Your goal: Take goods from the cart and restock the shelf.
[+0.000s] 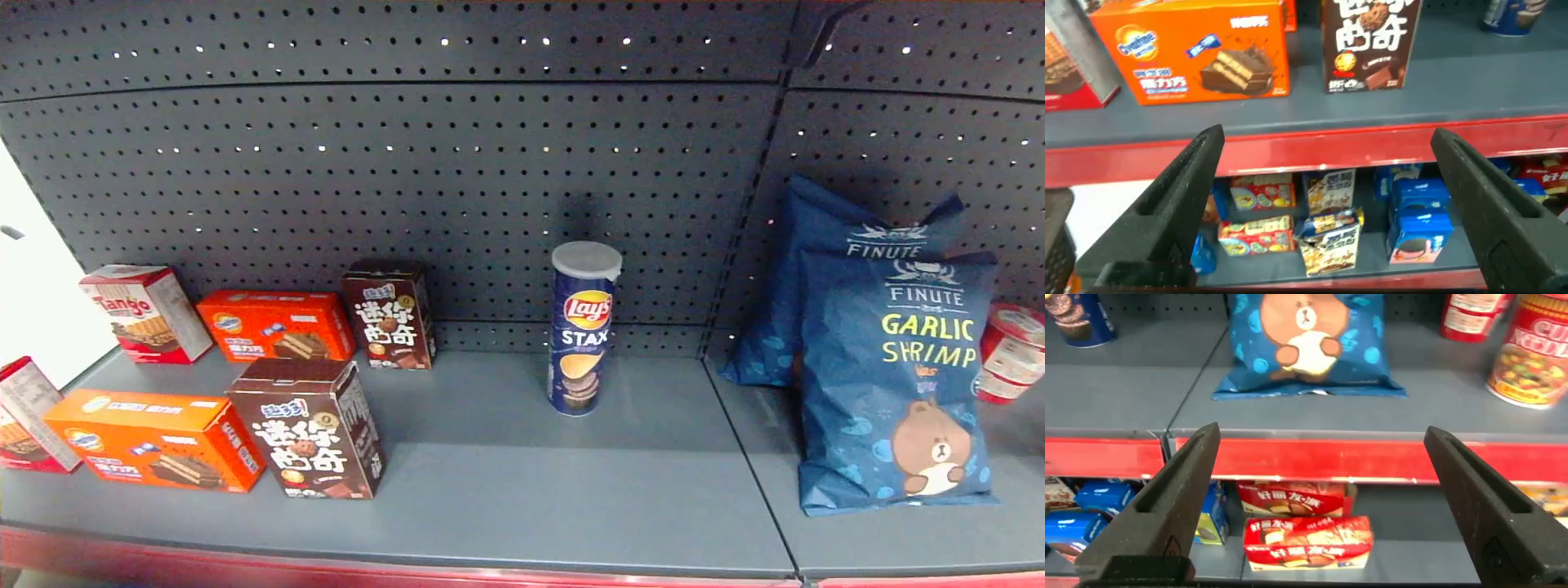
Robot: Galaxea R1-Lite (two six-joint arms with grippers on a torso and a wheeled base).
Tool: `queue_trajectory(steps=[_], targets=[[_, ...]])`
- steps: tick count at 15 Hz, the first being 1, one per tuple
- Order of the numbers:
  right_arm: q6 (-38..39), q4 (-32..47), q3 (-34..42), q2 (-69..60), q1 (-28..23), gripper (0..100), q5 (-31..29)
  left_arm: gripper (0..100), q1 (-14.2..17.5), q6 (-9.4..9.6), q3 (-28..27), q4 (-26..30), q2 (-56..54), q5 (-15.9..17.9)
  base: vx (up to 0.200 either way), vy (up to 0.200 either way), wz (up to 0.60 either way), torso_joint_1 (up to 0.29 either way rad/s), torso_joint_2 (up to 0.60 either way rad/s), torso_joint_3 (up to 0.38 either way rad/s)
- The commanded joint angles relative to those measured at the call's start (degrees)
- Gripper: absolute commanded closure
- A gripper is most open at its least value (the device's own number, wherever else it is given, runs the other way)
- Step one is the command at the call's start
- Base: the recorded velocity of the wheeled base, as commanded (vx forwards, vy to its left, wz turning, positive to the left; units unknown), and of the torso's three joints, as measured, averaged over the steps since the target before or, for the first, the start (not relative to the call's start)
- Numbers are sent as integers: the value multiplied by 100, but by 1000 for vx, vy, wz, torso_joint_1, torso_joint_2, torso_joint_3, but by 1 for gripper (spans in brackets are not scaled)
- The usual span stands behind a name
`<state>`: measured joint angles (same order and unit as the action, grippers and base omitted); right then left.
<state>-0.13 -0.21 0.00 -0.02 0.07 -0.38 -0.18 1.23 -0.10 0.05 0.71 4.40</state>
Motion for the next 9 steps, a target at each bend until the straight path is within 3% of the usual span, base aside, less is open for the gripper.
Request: queue_trajectory(steps=[1, 9], targets=[[-4, 3, 0, 2, 1, 0, 3, 0, 1, 0, 1, -5, 8, -1, 0, 0, 600, -2, 2, 7], [5, 12, 0, 2, 1, 0, -6, 0, 1, -9, 1, -5, 8, -1, 0, 0, 600, 3, 5, 3]])
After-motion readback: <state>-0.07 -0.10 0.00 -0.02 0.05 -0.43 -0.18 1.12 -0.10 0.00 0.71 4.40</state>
